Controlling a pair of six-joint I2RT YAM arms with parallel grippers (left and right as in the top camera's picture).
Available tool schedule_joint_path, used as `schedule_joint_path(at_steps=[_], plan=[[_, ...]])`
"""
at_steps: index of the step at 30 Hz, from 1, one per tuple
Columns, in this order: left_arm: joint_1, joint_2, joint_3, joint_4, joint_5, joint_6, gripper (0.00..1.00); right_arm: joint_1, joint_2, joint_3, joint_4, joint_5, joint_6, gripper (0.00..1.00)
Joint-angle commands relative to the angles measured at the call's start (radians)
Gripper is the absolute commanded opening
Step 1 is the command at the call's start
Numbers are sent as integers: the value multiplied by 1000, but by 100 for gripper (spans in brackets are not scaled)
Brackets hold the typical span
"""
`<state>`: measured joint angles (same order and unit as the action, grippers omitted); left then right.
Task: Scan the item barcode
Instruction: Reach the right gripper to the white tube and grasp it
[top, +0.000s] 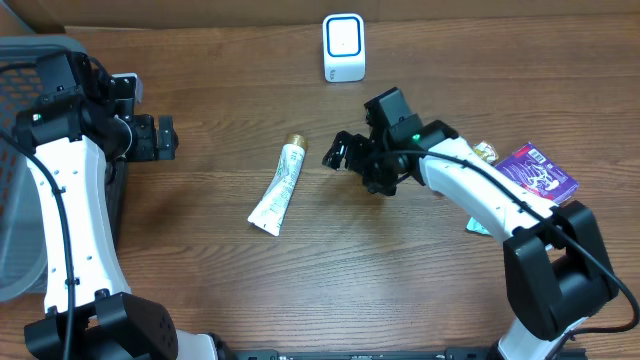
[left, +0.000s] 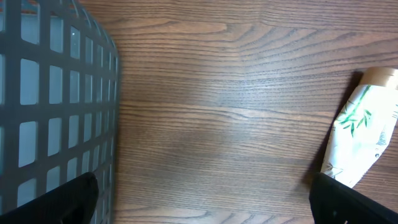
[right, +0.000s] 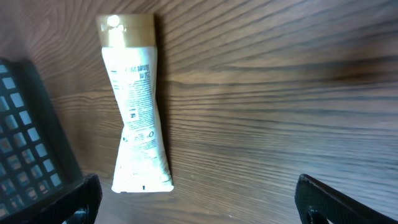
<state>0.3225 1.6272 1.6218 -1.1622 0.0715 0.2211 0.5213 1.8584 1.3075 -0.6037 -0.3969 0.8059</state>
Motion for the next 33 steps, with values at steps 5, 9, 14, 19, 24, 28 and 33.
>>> schedule_joint_path(at_steps=[5,9,14,19,24,28,33], plan=[[4,-11,-5,0,3,26,100,52,2,-45,145,-16,50,96],[4,-11,-5,0,3,26,100,74,4,-45,204,-5,73,95],[4,-11,-5,0,3,26,100,95,25,-45,248,7,109,96],[4,-11,-5,0,3,26,99,113,80,-45,323,-18,113,96],[4,-11,-5,0,3,26,100,134,158,-45,433,-32,142,93],[4,-11,-5,0,3,26,100,150,215,-45,505,-31,171,85],[4,-11,-5,0,3,26,100,163,259,-45,518,7,214,61]])
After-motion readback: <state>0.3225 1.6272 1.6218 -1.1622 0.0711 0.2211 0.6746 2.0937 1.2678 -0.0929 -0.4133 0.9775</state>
